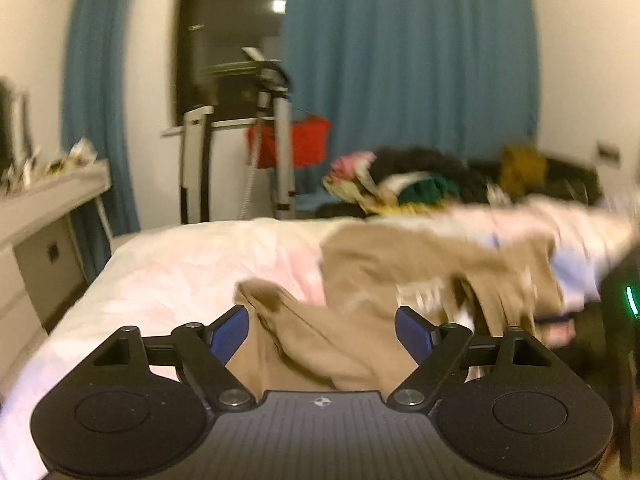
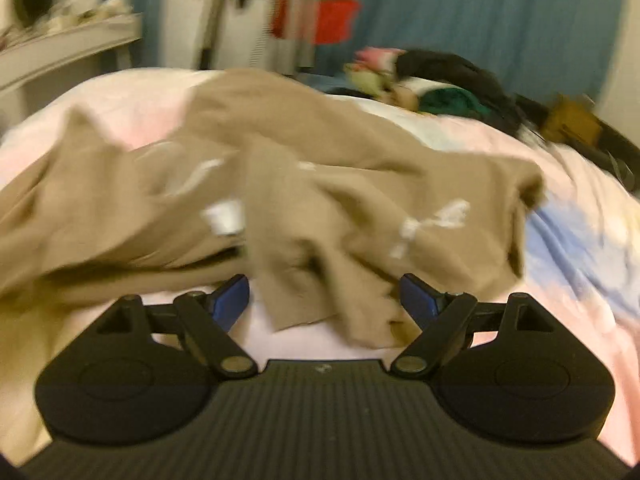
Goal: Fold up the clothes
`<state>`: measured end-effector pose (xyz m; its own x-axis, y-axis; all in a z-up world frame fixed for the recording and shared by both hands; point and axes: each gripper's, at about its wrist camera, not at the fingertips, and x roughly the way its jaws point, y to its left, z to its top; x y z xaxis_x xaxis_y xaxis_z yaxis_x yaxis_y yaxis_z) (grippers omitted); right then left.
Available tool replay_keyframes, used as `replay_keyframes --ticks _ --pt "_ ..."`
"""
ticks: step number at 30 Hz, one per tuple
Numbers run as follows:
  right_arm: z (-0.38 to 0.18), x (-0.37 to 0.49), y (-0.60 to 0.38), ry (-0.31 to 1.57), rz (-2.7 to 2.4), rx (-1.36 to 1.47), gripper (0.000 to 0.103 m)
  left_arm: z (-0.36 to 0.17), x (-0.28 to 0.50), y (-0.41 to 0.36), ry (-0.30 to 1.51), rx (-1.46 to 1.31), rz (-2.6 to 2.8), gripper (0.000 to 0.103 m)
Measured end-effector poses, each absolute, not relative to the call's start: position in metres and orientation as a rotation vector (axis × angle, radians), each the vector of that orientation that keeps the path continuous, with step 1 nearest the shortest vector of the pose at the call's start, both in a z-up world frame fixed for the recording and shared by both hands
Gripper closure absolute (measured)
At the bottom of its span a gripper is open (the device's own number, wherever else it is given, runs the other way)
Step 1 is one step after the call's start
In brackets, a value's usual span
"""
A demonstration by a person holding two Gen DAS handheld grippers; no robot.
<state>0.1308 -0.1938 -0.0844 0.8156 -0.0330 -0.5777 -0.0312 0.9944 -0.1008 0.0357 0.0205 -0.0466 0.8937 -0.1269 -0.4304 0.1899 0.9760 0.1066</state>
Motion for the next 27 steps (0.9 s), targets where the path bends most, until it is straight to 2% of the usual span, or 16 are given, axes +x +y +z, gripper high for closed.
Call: replay_keyframes --ticks 5,8,13,16,19,22,27 --pt "-0.056 0.116 -0.238 0.450 -0.137 0.116 0.019 -0.091 0.044 -0.033 0.481 0.361 -0.169 0.020" --pt "-0.041 0.106 -0.265 0.369 -0.195 0.217 0.019 -0.106 0.056 -0.051 0.435 0.422 -0.098 0.020" --pt "-0.040 0.109 -0.305 0.404 -0.258 0.330 0.019 -0.095 0.064 -0.042 0.305 0.411 0.048 0.020" --pt "-0.049 0.115 -0.315 0.443 -0.227 0.398 0.019 -0.085 0.063 -0.031 0.292 0.357 0.086 0.020" --pt "-0.046 0.109 -0.295 0.433 -0.101 0.355 0.019 -0.082 0.066 -0.027 0.309 0.335 0.099 0.020" --pt "-0.045 0.104 -0.254 0.447 0.061 0.180 0.019 -0.083 0.069 -0.026 0.339 0.324 0.091 0.020" --pt "-0.071 0.128 -0.236 0.522 -0.036 0.059 0.019 -0.081 0.052 -0.024 0.363 0.317 0.039 0.021"
